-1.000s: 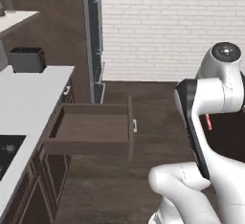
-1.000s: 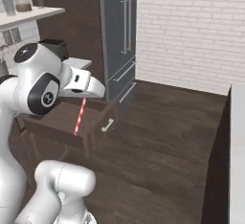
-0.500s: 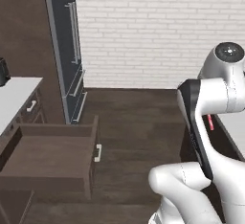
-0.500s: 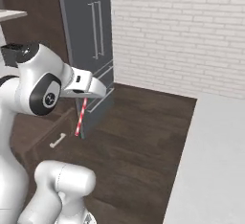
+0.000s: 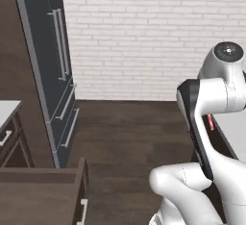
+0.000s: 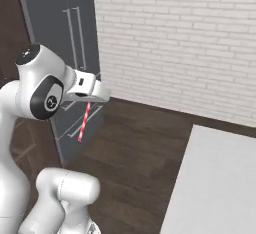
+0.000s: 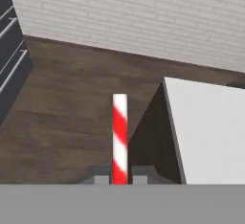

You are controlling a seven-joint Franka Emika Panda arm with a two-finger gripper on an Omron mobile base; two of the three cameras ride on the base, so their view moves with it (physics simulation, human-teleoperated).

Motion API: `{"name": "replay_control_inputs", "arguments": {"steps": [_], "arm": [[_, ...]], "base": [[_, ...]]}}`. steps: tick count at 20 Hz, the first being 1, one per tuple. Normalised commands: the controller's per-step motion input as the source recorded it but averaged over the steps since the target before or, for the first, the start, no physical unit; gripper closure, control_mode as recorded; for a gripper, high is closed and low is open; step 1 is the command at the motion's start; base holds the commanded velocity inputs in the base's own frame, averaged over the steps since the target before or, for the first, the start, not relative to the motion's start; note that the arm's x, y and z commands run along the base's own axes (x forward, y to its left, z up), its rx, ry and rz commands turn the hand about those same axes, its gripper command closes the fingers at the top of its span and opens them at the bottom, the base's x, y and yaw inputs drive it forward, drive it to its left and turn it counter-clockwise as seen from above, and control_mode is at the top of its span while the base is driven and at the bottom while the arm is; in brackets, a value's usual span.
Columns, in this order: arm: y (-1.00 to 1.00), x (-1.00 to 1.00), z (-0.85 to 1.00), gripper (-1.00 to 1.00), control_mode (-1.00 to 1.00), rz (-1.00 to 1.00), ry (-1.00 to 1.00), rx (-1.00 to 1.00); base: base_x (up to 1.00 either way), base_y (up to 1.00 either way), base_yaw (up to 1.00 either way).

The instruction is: Take a straw from the drawer in front and place it inside the glass cup on the dining counter.

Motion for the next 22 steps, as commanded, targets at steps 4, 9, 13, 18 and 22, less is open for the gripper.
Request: {"name": "replay_control_inputs", "arguments": {"steps": [4, 9, 13, 18, 22], "arm": [[0.00, 0.00, 0.00, 1.00, 1.00, 0.00, 0.00, 0.00], [0.00, 0.00, 0.00, 1.00, 1.00, 0.00, 0.00, 0.00], [0.00, 0.00, 0.00, 1.00, 1.00, 0.00, 0.00, 0.00], [0.00, 0.00, 0.00, 1.00, 1.00, 0.00, 0.00, 0.00], [0.00, 0.00, 0.00, 1.00, 1.00, 0.00, 0.00, 0.00]], "base": [[1.00, -0.02, -0.06], [1.00, 0.00, -0.10], [1.00, 0.00, -0.15], [1.00, 0.00, -0.20], [1.00, 0.00, -0.32]]}}
